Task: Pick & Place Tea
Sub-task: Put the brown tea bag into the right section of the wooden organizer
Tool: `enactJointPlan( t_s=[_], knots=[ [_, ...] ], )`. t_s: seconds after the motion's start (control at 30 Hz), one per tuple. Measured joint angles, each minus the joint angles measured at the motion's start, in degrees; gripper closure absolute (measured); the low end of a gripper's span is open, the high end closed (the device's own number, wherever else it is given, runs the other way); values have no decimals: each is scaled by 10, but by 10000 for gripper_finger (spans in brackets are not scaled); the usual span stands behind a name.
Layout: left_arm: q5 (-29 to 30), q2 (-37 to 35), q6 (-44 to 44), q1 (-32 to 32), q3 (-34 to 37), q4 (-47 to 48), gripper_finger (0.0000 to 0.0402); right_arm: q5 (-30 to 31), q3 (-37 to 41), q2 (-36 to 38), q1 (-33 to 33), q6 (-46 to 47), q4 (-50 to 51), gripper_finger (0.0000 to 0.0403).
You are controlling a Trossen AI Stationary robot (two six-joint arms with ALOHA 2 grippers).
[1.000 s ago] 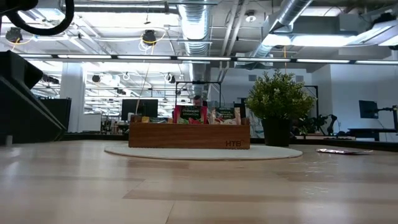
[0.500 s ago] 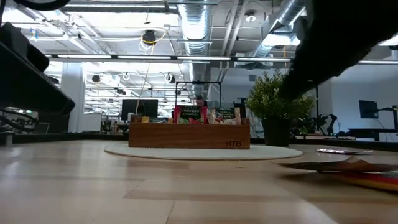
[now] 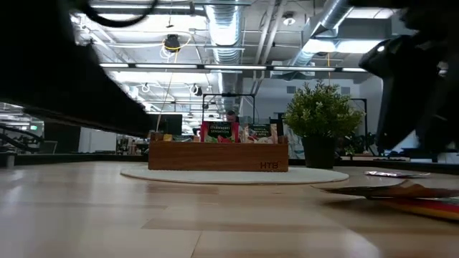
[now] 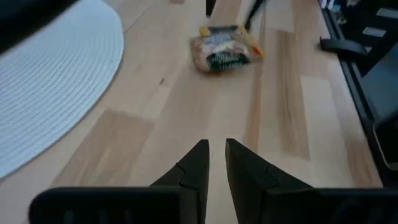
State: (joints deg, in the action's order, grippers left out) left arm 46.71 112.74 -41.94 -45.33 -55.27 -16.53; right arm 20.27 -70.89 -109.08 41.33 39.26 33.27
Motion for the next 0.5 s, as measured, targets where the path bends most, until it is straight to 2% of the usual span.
enactJointPlan(
  t_s=[0.1, 0.2, 0.27, 0.5],
  knots=[
    [-12, 14, 22, 25, 0, -39, 356, 40, 0, -17, 19, -73, -18, 164],
    [-24, 33, 39, 49, 0, -82, 356, 58, 0, -45, 36, -134, -60, 134],
    [-24, 42, 52, 60, 0, -97, 356, 78, -3, -69, 43, -154, -92, 129],
    [-24, 46, 68, 75, 0, -110, 356, 260, -46, -143, 59, -149, -80, 157]
  ],
)
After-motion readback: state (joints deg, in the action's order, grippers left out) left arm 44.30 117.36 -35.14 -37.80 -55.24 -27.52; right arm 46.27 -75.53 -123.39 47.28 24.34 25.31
